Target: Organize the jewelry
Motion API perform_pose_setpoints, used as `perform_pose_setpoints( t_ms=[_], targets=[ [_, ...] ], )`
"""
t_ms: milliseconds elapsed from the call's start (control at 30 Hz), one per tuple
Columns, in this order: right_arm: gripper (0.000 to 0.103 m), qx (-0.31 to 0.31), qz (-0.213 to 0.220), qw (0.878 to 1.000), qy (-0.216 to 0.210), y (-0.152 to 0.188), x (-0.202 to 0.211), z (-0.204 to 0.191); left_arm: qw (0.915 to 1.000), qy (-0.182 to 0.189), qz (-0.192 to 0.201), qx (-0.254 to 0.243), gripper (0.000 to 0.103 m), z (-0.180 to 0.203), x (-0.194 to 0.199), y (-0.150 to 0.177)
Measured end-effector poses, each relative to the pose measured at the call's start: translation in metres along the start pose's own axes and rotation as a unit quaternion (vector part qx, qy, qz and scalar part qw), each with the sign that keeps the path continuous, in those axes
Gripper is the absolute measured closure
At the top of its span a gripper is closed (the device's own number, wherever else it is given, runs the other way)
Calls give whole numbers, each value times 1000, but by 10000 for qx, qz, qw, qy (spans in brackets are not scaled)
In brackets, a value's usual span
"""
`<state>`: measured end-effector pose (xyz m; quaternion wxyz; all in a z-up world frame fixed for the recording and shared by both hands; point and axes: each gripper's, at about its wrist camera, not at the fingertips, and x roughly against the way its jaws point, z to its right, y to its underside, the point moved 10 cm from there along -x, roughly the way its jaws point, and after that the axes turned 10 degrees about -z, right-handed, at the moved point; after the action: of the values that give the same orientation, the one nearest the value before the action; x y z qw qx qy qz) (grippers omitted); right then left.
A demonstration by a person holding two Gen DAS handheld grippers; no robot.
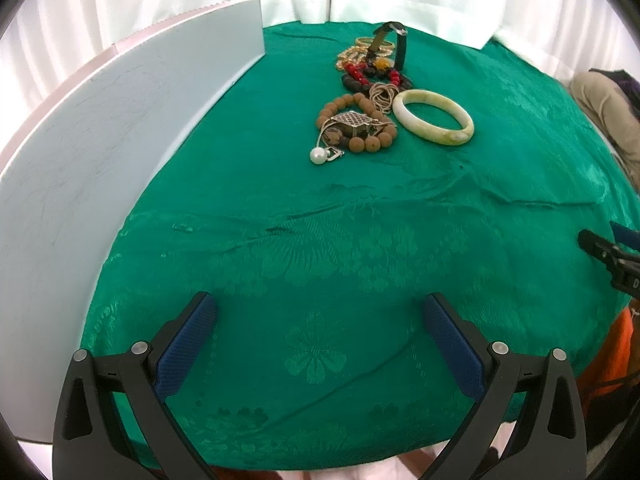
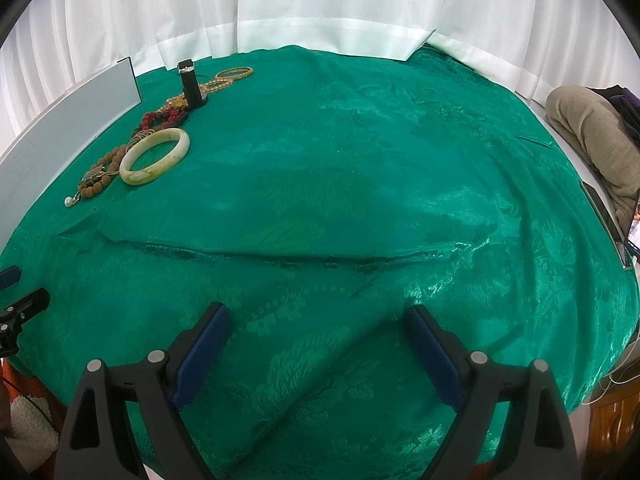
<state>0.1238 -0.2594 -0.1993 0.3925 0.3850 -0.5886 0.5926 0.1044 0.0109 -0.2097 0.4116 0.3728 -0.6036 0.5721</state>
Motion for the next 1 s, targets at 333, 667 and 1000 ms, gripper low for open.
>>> perform_pose_setpoints(
  t_ms=[333,667,1000],
  targets=[
    [11,0,-1,10000,-1,0,0,0,9988,385,284,-123,1,-1,24,-33],
    [11,-2,11,10000,-8,-2,1,0,9891,965,597,-944,4,16,29,-103],
    [11,3,12,10000,-11,-2,1,1,9820,916,197,-1638,41,48,-20,-128]
  ],
)
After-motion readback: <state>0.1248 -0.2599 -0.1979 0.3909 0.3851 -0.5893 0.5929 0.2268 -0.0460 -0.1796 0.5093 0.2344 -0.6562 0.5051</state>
